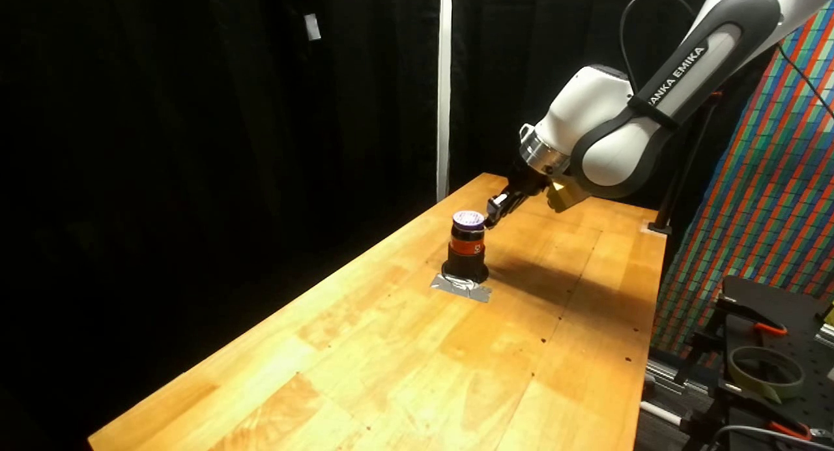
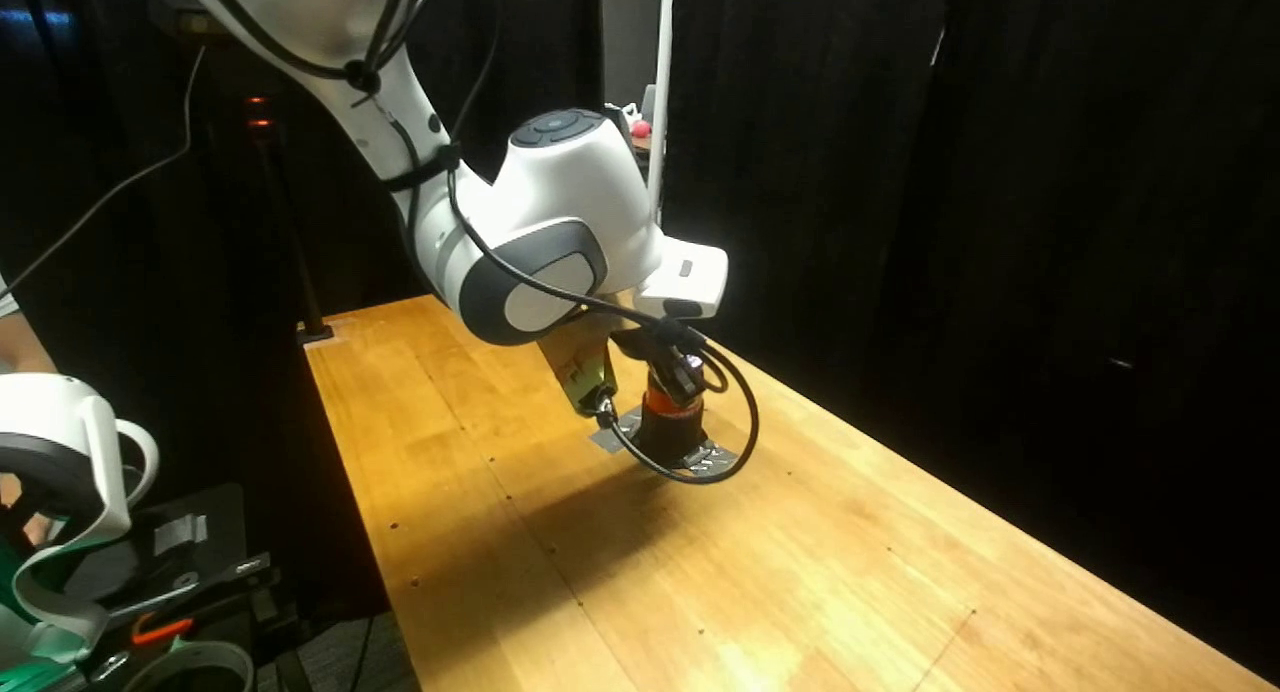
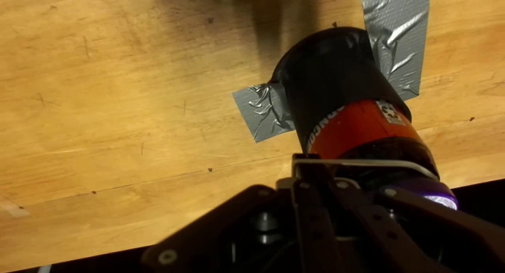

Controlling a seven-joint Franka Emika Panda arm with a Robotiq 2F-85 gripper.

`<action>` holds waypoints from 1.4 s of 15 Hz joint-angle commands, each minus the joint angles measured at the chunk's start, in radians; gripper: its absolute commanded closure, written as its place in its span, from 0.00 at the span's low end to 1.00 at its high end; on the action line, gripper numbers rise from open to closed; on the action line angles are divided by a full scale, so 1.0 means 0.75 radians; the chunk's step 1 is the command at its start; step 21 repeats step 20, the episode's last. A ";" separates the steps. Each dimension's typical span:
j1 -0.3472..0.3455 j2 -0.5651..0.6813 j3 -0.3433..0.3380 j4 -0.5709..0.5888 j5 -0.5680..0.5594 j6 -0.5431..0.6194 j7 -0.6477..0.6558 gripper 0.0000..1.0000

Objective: Put the rubber band around the base of the cup

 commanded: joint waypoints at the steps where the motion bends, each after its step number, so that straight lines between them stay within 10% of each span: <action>1: -0.117 -0.080 0.103 -0.100 0.014 0.047 -0.045 0.93; 11: -0.813 0.032 0.774 -0.192 -0.194 0.472 -0.045 0.93; 16: -1.024 0.091 0.886 -0.216 -0.382 0.522 -0.019 0.93; 17: -1.100 0.111 0.943 -0.209 -0.439 0.473 0.011 0.68; 18: -0.989 0.081 0.854 -0.207 -0.356 0.473 -0.034 0.93; 21: -1.061 0.105 0.902 -0.208 -0.406 0.471 -0.017 0.79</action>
